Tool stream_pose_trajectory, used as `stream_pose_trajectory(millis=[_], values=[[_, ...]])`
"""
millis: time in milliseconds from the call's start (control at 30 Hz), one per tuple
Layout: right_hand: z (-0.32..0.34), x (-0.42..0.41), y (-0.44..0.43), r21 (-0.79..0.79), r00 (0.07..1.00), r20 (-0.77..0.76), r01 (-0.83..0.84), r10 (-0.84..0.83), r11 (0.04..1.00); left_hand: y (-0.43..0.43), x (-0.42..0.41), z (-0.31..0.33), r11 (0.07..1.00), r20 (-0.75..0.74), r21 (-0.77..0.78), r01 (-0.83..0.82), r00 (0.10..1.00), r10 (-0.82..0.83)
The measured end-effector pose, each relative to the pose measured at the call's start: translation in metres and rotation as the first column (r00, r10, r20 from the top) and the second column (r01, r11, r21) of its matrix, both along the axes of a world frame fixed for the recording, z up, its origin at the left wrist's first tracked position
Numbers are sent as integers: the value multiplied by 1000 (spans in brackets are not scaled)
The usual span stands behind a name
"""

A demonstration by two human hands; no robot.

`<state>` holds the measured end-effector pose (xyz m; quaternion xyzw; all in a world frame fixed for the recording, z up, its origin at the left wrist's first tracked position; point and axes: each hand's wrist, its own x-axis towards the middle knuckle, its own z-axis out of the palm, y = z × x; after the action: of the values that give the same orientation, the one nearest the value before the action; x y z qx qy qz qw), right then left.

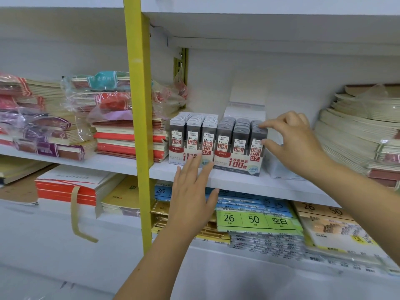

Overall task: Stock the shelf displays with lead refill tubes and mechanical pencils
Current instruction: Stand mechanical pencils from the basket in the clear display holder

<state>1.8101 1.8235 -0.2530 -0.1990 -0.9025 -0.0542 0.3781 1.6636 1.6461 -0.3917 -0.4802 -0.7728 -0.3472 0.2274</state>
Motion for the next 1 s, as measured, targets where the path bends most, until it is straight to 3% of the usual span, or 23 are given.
stream_pose_trajectory(millis=[67, 133, 233, 300, 400, 533, 633, 733, 1000], values=[[-10, 9, -9, -3, 991, -119, -55, 54, 999, -7, 9, -2, 996, -9, 82, 18, 1000, -17], [-33, 23, -25, -34, 946, -260, -211, 196, 977, -14, 23, -11, 985, -59, 148, 85, 995, -77], [-104, 43, -50, -297, 901, -321, -387, 290, 873, -28, 42, -55, 975, 21, -64, 211, 977, -210], [-172, 53, -59, -530, 942, -203, -336, 267, 779, -43, 49, -105, 905, 187, -312, 289, 953, -239], [-284, 68, -65, -789, 950, 150, -53, 275, 612, -64, 57, -189, 759, 419, -554, 342, 902, -101], [-414, 96, -71, -818, 838, 471, 297, 275, 493, -83, 75, -283, 658, 633, -635, 406, 761, 141], [-476, 112, -79, -828, 771, 550, 455, 319, 327, -93, 83, -330, 638, 709, -648, 417, 636, 305], [-516, 117, -81, -797, 730, 599, 506, 330, 330, -95, 85, -361, 650, 723, -660, 376, 554, 414], [-562, 101, -86, -697, 662, 701, 555, 266, 454, -70, 82, -404, 664, 732, -668, 336, 457, 505]])
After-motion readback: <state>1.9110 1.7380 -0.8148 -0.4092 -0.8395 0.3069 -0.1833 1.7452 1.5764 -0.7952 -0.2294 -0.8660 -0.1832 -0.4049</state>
